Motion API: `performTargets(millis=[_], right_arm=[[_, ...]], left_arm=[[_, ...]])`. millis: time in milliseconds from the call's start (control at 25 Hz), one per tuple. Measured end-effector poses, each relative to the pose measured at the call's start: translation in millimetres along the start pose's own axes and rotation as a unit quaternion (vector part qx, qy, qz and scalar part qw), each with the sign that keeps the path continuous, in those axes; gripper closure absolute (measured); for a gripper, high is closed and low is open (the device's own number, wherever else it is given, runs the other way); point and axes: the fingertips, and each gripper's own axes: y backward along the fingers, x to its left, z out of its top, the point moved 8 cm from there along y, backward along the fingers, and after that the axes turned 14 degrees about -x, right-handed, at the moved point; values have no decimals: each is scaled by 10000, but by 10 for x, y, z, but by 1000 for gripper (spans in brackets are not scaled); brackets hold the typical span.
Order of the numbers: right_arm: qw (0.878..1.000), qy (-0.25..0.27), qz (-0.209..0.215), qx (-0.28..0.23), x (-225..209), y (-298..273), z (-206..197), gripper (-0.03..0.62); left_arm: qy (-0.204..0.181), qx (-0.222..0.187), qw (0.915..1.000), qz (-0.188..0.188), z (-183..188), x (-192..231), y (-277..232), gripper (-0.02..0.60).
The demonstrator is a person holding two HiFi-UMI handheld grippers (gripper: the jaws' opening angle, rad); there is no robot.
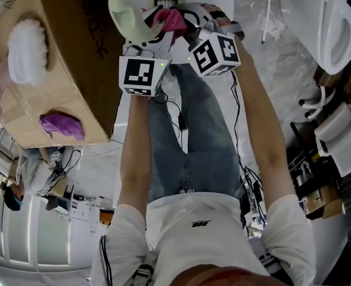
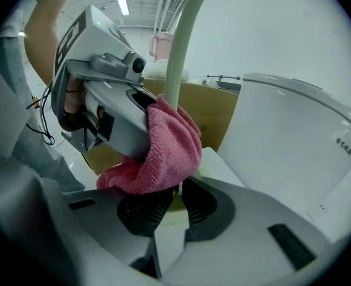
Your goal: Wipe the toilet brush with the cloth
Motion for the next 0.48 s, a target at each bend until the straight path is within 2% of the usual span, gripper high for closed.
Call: performTargets(millis=[480], right_arm=[[10000,-45,-35,67,20,-28,12,565]], left_arm=[[-85,-114,9999,51,319,-21,149,471]])
